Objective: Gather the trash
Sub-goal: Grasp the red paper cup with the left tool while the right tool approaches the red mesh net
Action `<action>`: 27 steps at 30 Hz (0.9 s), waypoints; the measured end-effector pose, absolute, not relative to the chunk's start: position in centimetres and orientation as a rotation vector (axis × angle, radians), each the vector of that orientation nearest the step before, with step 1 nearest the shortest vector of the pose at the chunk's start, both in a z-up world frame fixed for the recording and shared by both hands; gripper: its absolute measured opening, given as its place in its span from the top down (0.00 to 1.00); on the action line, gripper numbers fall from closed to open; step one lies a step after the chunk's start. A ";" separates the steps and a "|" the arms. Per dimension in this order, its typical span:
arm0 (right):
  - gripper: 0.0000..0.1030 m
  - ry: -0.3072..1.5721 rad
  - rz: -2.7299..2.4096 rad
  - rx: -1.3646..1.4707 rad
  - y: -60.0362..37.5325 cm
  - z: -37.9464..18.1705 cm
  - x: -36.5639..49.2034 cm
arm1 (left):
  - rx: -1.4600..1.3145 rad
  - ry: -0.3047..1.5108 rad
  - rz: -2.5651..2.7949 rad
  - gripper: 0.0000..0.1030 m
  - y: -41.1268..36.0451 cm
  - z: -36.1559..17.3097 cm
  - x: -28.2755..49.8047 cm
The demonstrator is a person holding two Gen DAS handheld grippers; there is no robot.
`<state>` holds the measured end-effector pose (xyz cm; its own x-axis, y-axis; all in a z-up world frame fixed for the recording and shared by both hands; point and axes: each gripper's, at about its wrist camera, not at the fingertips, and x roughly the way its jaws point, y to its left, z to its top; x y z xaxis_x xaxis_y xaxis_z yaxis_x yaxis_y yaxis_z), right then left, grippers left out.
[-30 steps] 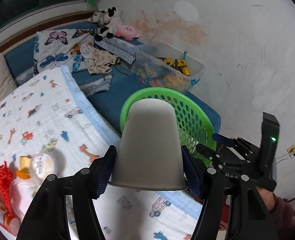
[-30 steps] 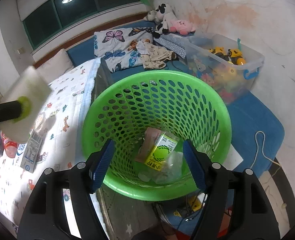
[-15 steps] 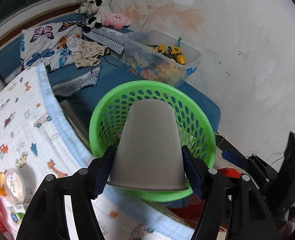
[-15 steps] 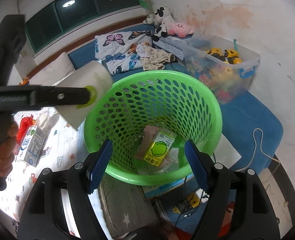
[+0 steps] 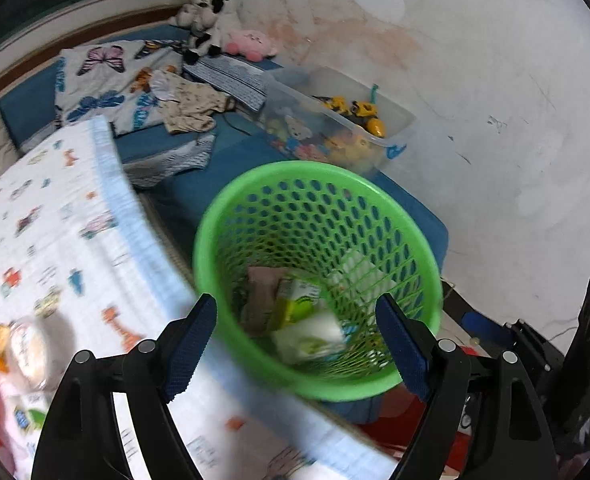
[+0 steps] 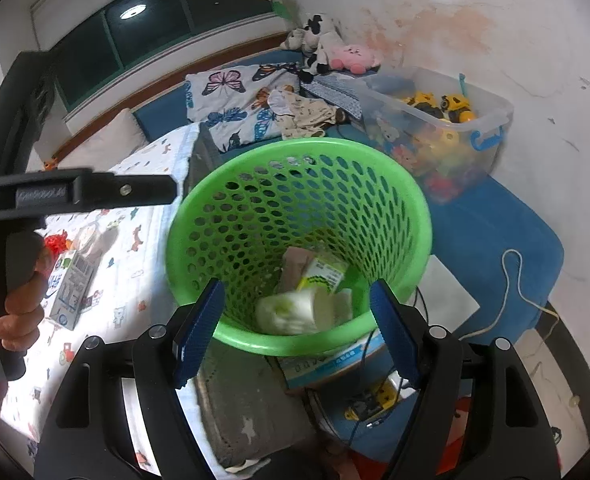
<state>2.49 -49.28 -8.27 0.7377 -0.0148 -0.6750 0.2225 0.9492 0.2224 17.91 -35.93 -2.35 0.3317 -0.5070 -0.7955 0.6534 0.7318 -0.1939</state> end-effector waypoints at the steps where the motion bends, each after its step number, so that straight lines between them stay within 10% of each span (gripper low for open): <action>1: 0.27 0.733 -0.124 0.295 -48.9 -8.2 2.6 | 0.175 0.962 -0.741 0.24 -34.9 -2.2 17.7; 27: 0.27 0.756 0.157 0.187 -35.0 -6.4 8.5 | -0.031 0.923 -0.145 0.19 -8.1 -1.9 18.6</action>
<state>8.48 -35.02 -6.39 0.7173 0.2084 -0.6649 -0.0741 0.9716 0.2246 18.58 -8.12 -1.92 0.5940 -0.1382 -0.7925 0.1120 0.9897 -0.0887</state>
